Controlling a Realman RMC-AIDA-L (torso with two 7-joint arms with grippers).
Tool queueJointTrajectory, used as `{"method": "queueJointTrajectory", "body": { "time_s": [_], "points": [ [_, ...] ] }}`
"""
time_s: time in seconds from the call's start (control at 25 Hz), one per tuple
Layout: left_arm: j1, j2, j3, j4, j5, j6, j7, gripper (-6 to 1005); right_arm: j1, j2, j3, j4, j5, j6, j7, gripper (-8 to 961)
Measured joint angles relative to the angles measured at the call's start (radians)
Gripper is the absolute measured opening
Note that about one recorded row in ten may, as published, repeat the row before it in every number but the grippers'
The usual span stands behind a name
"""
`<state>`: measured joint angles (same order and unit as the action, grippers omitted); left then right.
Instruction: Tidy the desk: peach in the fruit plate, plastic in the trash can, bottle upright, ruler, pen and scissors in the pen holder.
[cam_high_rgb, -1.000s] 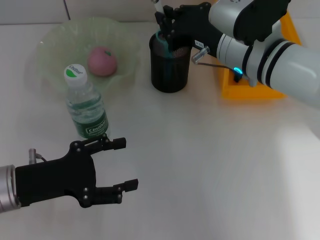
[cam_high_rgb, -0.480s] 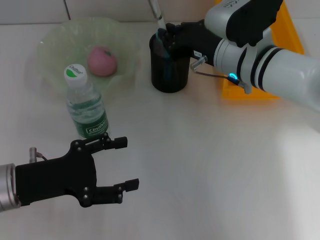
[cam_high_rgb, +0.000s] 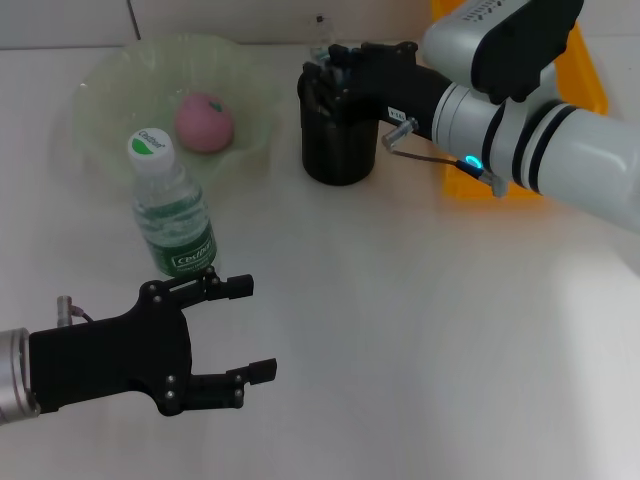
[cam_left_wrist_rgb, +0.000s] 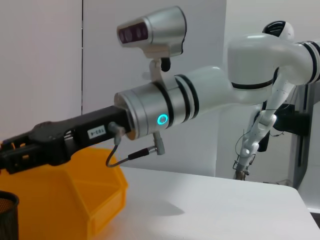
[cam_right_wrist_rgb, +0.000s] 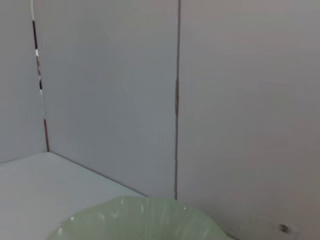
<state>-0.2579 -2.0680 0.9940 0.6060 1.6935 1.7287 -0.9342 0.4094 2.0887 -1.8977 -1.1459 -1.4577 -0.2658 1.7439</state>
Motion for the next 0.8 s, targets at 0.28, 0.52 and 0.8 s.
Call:
{"method": "queueJointTrajectory", "body": {
  "time_s": [0.28, 0.52, 0.8],
  "points": [
    [0.001, 0.0, 0.0, 0.0, 0.0, 0.003, 0.0, 864, -0.092, -0.003, 0.086, -0.148, 0.006, -0.176, 0.013, 472],
    [0.002, 0.0, -0.002, 0.002, 0.0, 0.015, 0.0, 864, -0.172, -0.006, 0.411, -0.277, 0.004, -0.755, 0.07, 579],
    [-0.016, 0.002, -0.003, 0.002, 0.0, 0.015, 0.0, 864, -0.156, -0.013, 0.797, 0.026, -0.231, -1.47, -0.238, 704]
  ]
}}
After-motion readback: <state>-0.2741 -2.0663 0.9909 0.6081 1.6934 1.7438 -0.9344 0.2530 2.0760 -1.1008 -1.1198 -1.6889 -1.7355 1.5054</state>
